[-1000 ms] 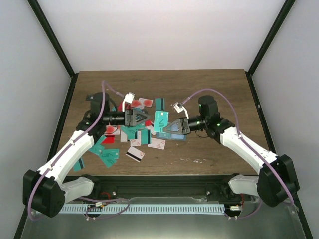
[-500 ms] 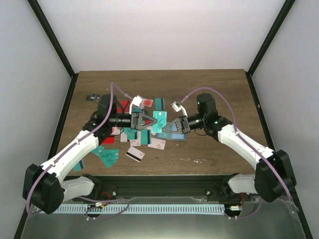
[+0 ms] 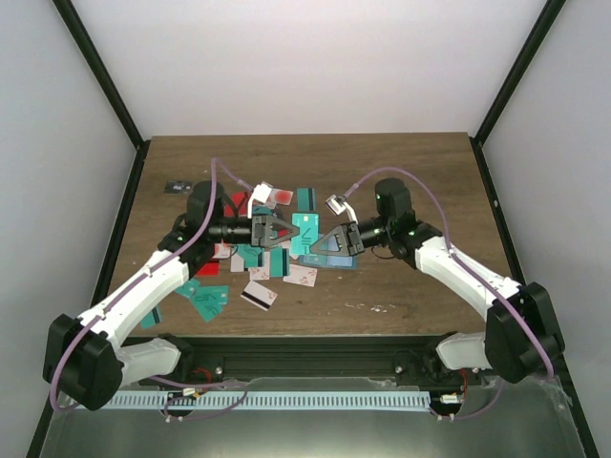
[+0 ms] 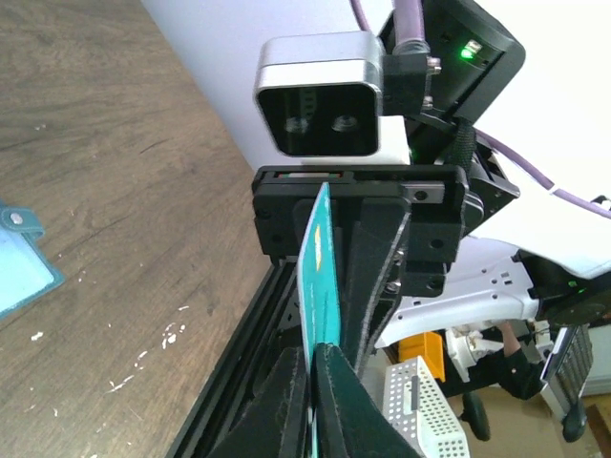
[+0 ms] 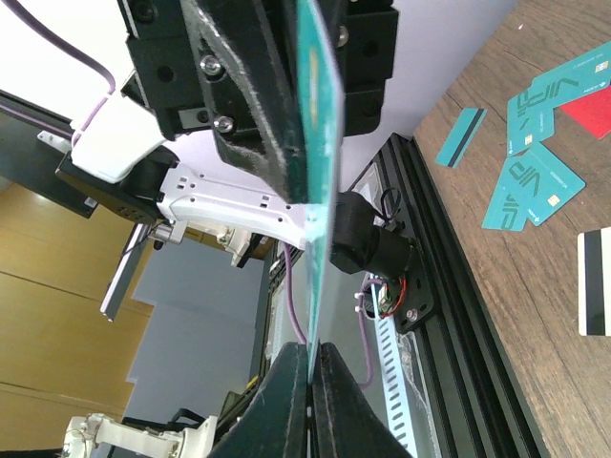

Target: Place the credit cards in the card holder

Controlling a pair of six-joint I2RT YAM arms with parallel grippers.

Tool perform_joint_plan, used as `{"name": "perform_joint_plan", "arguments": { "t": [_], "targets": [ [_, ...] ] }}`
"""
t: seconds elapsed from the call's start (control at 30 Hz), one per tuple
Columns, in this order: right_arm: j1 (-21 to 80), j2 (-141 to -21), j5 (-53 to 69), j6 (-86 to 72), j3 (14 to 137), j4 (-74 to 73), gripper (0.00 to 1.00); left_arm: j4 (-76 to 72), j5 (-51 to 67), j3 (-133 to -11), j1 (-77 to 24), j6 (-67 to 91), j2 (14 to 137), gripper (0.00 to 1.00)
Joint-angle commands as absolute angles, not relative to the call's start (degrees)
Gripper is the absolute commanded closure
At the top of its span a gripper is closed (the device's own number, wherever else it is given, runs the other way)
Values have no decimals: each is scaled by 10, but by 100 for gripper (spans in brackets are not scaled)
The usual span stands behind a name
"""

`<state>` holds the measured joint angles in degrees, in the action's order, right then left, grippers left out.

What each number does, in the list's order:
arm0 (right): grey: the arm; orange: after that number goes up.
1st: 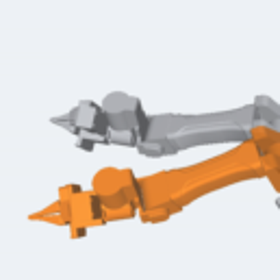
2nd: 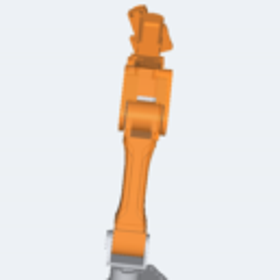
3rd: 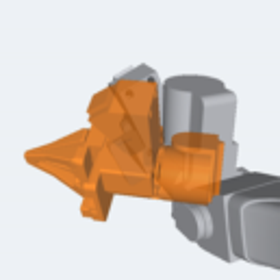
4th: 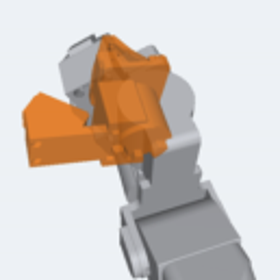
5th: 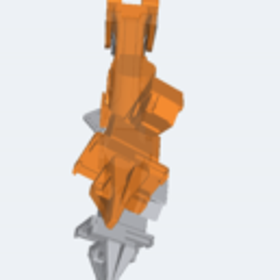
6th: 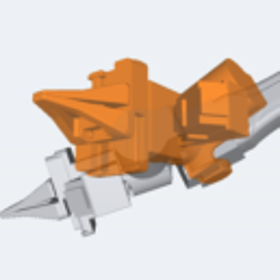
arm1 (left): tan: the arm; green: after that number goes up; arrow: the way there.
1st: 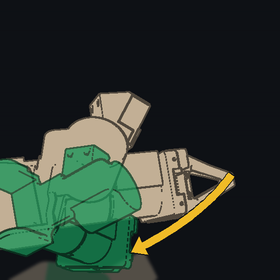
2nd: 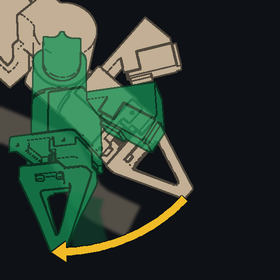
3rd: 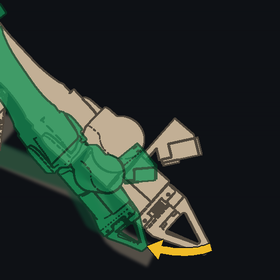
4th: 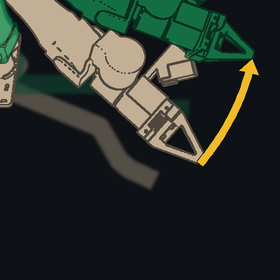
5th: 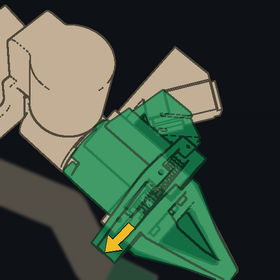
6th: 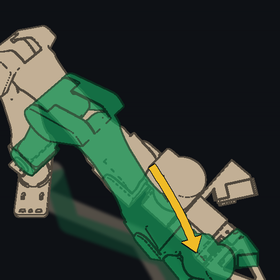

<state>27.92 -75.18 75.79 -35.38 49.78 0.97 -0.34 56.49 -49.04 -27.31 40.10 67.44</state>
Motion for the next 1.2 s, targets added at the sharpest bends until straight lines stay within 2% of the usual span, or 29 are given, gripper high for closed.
{"name": "perform_joint_plan", "arguments": {
  "t": [0.0, 0.17, 0.27, 0.37, 0.47, 0.63, 0.9, 1.17],
  "targets": [
    [275, -758, 775, -351, 523, 28, 99, -4, 559, -490, -274, 396, 661, 96],
    [275, -767, 770, -356, 528, 30, 97, 9, 553, -489, -274, 390, 649, 96],
    [275, -777, 754, -346, 538, 10, 84, 19, 542, -487, -274, 389, 649, 96],
    [272, -781, 716, -318, 551, -29, 66, 41, 535, -491, -274, 383, 660, 96],
    [260, -778, 670, -310, 547, -45, 60, 80, 517, -503, -274, 363, 668, 96],
    [227, -760, 586, -302, 545, -86, 59, 131, 491, -516, -274, 335, 687, 96],
    [185, -731, 523, -306, 532, -99, 59, 160, 449, -529, -274, 327, 713, 96],
    [164, -750, 458, -322, 516, -98, 51, 183, 413, -550, -274, 306, 759, 96]
  ]
}}
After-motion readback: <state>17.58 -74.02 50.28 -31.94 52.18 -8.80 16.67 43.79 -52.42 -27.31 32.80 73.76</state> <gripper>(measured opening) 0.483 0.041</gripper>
